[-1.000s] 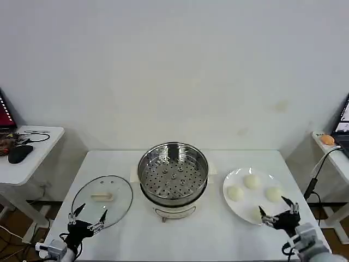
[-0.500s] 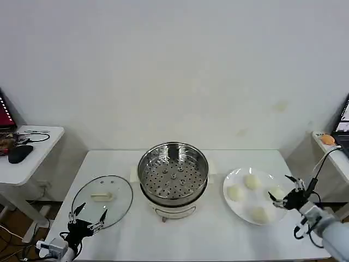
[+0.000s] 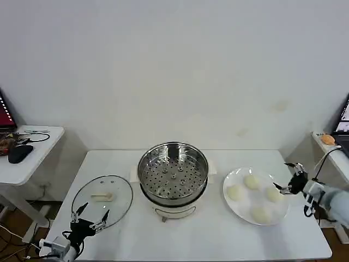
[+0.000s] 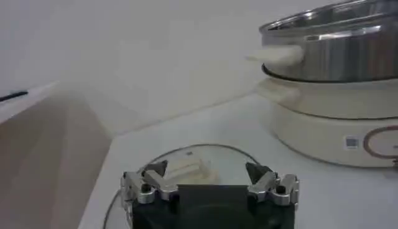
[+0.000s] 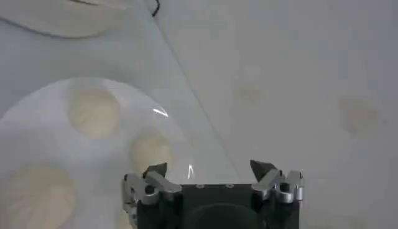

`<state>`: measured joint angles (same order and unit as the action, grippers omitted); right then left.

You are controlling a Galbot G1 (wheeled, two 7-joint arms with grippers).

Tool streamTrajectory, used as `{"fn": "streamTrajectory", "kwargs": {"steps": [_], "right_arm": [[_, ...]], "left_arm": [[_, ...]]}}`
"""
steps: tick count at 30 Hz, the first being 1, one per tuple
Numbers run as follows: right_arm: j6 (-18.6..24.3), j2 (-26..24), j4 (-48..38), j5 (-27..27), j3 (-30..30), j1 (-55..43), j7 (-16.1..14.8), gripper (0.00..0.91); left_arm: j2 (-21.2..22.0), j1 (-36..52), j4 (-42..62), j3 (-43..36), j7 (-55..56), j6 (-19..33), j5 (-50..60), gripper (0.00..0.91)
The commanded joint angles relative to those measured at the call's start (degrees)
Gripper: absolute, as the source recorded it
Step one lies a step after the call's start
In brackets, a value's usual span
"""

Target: Take steamed baozi put them in steamer then cover it.

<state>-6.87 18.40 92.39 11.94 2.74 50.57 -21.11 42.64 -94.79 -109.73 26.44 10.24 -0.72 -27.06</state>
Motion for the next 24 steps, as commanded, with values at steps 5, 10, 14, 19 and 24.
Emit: {"fn": "streamTrajectory", "kwargs": {"steps": [5, 10, 14, 19, 24], "right_arm": [[3.1, 4.5, -12.0, -1.8, -44.6, -44.7, -9.7, 0.907], [1.0, 7.0, -14.1, -3.1, -53.5, -53.5, -14.3, 0.907], [2.1, 9.9, -17.8, -4.1, -60.0, -59.6, -16.0, 0.907], [3.3, 14.4, -23.2, -2.2, -64.0, -64.1, -20.0, 0.907], [5.1, 18.0, -27.7, -1.3, -66.3, -66.5, -28.7, 0.907]], "left_arm": [[-0.5, 0.3, -0.2, -0.3, 0.0, -0.1, -0.7, 0.907], [-0.3, -0.2, -0.3, 0.2, 0.0, -0.1, -1.5, 0.907], [-0.3, -0.4, -0.3, 0.3, 0.0, -0.1, -2.0, 0.907], [0.0, -0.4, -0.3, 0.6, 0.1, -0.1, -2.4, 0.907], [0.2, -0.4, -0.5, 0.6, 0.1, -0.1, -2.8, 0.907]]}}
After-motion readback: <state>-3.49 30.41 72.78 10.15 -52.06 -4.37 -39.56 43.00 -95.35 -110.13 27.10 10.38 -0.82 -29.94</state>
